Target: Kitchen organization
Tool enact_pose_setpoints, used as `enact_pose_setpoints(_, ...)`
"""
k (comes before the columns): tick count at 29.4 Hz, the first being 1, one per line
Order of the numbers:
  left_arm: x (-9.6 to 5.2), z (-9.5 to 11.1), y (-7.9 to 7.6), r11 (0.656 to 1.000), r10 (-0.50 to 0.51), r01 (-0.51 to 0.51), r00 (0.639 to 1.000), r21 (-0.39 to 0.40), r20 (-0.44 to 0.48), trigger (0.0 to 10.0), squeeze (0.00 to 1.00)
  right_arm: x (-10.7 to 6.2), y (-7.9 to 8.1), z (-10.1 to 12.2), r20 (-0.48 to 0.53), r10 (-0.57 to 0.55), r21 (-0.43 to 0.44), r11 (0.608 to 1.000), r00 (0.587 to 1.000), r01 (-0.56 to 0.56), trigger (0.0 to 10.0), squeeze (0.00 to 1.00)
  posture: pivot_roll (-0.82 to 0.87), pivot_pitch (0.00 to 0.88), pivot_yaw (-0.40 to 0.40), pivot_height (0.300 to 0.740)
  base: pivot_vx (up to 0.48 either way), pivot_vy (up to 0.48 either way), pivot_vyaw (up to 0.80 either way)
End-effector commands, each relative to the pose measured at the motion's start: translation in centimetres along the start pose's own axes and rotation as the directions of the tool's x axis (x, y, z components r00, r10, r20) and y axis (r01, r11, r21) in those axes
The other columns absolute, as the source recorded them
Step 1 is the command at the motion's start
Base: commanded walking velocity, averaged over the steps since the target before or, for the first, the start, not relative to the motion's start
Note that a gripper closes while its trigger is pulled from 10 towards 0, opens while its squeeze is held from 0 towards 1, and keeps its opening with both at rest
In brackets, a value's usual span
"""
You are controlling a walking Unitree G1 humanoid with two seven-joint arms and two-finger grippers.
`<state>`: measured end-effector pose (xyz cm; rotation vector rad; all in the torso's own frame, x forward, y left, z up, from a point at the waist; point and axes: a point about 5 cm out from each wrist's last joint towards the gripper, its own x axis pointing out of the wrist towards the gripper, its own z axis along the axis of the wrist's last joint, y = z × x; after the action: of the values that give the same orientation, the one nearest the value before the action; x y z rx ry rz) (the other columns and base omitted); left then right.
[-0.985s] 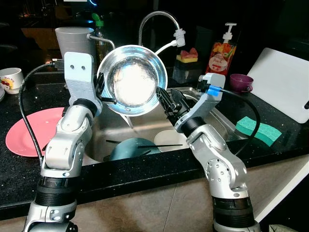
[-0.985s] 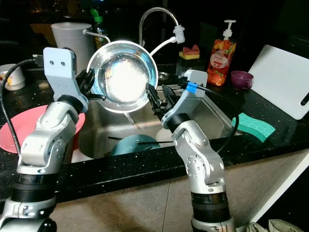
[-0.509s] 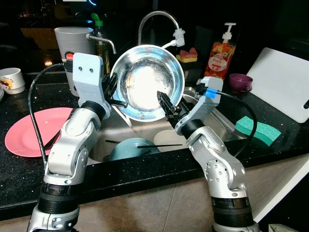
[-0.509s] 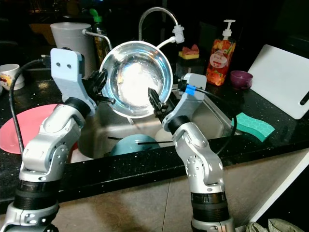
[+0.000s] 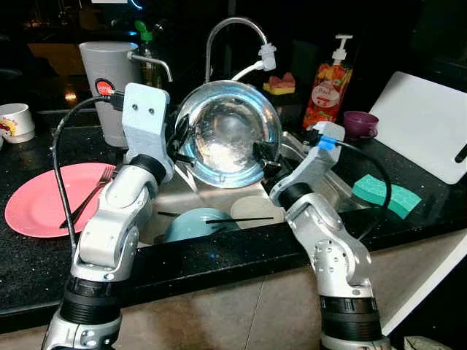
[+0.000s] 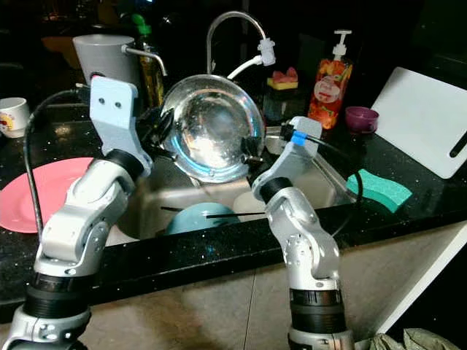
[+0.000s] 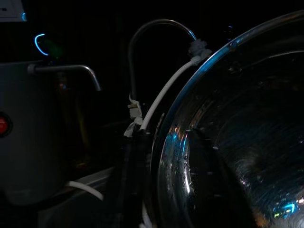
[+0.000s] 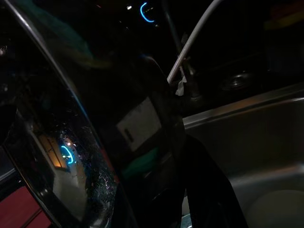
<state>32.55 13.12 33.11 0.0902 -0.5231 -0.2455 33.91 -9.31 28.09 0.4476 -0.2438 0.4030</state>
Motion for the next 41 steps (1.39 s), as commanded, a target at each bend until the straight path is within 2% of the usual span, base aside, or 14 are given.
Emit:
enact_pose_setpoints(1, -0.5, -0.3, 0.3, 1.000, -0.005, 0.005, 1.000, -0.006, -0.026, 10.0, 0.00, 0.2, -0.3, -0.2, -0.013, -0.024, 0.000, 1.000, 1.000, 0.024, 0.0, 0.00, 0.06, 0.109, -0.064, 0.740, 0.000, 0.000, 0.00)
enact_pose_setpoints(3, -0.7, -0.4, 0.4, 1.000, -0.012, 0.011, 0.999, -0.012, -0.034, 10.0, 0.00, 0.3, -0.6, -0.3, -0.022, -0.044, -0.004, 0.999, 0.999, 0.044, 0.0, 0.00, 0.06, 0.109, -0.064, 0.740, 0.000, 0.000, 0.00)
enact_pose_setpoints(4, -1.0, -0.6, 0.4, 0.999, -0.039, 0.038, 0.998, -0.026, -0.054, 10.0, 0.00, 0.6, -1.2, -0.6, -0.033, -0.086, -0.017, 0.996, 0.996, 0.086, 9.0, 0.00, 0.06, 0.109, -0.064, 0.740, 0.000, 0.000, 0.00)
enact_pose_setpoints(5, -1.5, -0.8, 0.4, 0.996, -0.086, 0.083, 0.994, -0.044, -0.071, 10.0, 0.00, 0.8, -1.8, -0.8, -0.041, -0.132, -0.030, 0.991, 0.990, 0.131, 10.0, 0.00, 0.07, 0.110, -0.065, 0.740, 0.000, 0.000, 0.00)
enact_pose_setpoints(10, -3.1, -1.1, 1.5, 0.975, -0.178, 0.162, 0.979, -0.150, -0.100, 10.0, 0.00, 1.5, -3.9, -1.4, -0.067, -0.252, -0.056, 0.967, 0.965, 0.248, 10.0, 0.00, 0.08, 0.109, -0.069, 0.740, 0.000, 0.000, 0.00)
enact_pose_setpoints(15, -3.9, -1.1, 3.2, 0.972, -0.188, 0.168, 0.974, -0.162, -0.124, 10.0, 0.00, 2.5, -5.3, -2.0, -0.091, -0.303, -0.087, 0.951, 0.949, 0.296, 10.0, 0.00, 0.10, 0.109, -0.080, 0.740, 0.000, 0.000, 0.00)
enact_pose_setpoints(18, -4.0, -4.1, 4.1, 0.987, -0.139, 0.097, 0.912, -0.126, -0.387, 10.0, 0.00, 3.3, -5.4, -2.8, -0.131, -0.283, -0.135, 0.955, 0.950, 0.266, 10.0, 0.00, 0.10, 0.110, -0.087, 0.740, 0.000, 0.000, 0.00)
enact_pose_setpoints(20, -4.1, -4.7, 4.1, 0.984, -0.136, 0.069, 0.893, -0.166, -0.430, 10.0, 0.00, 3.6, -5.3, -3.0, -0.144, -0.273, -0.152, 0.956, 0.951, 0.251, 10.0, 0.00, 0.11, 0.112, -0.091, 0.740, 0.000, 0.000, 0.00)
enact_pose_setpoints(24, -3.9, -5.7, 3.5, 0.951, -0.173, 0.016, 0.855, -0.307, -0.490, 10.0, 0.00, 4.6, -4.2, -4.1, -0.179, -0.201, -0.249, 0.956, 0.963, 0.153, 10.0, 0.00, 0.12, 0.126, -0.086, 0.740, 0.000, 0.000, 0.00)
enact_pose_setpoints(28, -3.7, -6.2, 3.5, 0.942, -0.198, 0.017, 0.835, -0.336, -0.514, 10.0, 0.00, 5.0, -3.8, -4.8, -0.201, -0.182, -0.261, 0.957, 0.962, 0.127, 10.0, 0.00, 0.12, 0.130, -0.087, 0.740, 0.000, 0.000, 0.00)
enact_pose_setpoints(37, -0.6, -6.6, 5.0, 0.926, -0.281, 0.061, 0.768, -0.372, -0.576, 10.0, 0.00, 5.7, -3.4, -6.2, -0.259, -0.169, -0.367, 0.928, 0.951, 0.065, 10.0, 0.02, 0.12, 0.156, -0.063, 0.740, 0.000, 0.000, 0.00)
enact_pose_setpoints(38, -0.4, -6.7, 5.0, 0.927, -0.288, 0.068, 0.758, -0.369, -0.585, 10.0, 0.00, 5.7, -3.5, -6.4, -0.263, -0.173, -0.378, 0.924, 0.949, 0.063, 10.0, 0.65, 0.12, 0.158, -0.058, 0.740, 0.000, 0.000, 0.00)
enact_pose_setpoints(39, -0.2, -6.9, 4.9, 0.926, -0.300, 0.080, 0.748, -0.368, -0.592, 10.0, 0.00, 5.7, -3.5, -6.5, -0.266, -0.178, -0.388, 0.920, 0.947, 0.064, 10.0, 0.87, 0.12, 0.158, -0.058, 0.740, 0.000, 0.000, 0.00)
enact_pose_setpoints(41, -0.2, -6.9, 4.9, 0.926, -0.300, 0.080, 0.748, -0.368, -0.592, 10.0, 0.00, 5.7, -3.5, -6.5, -0.266, -0.178, -0.388, 0.920, 0.947, 0.064, 10.0, 0.87, 0.12, 0.158, -0.058, 0.740, 0.000, 0.000, 0.00)
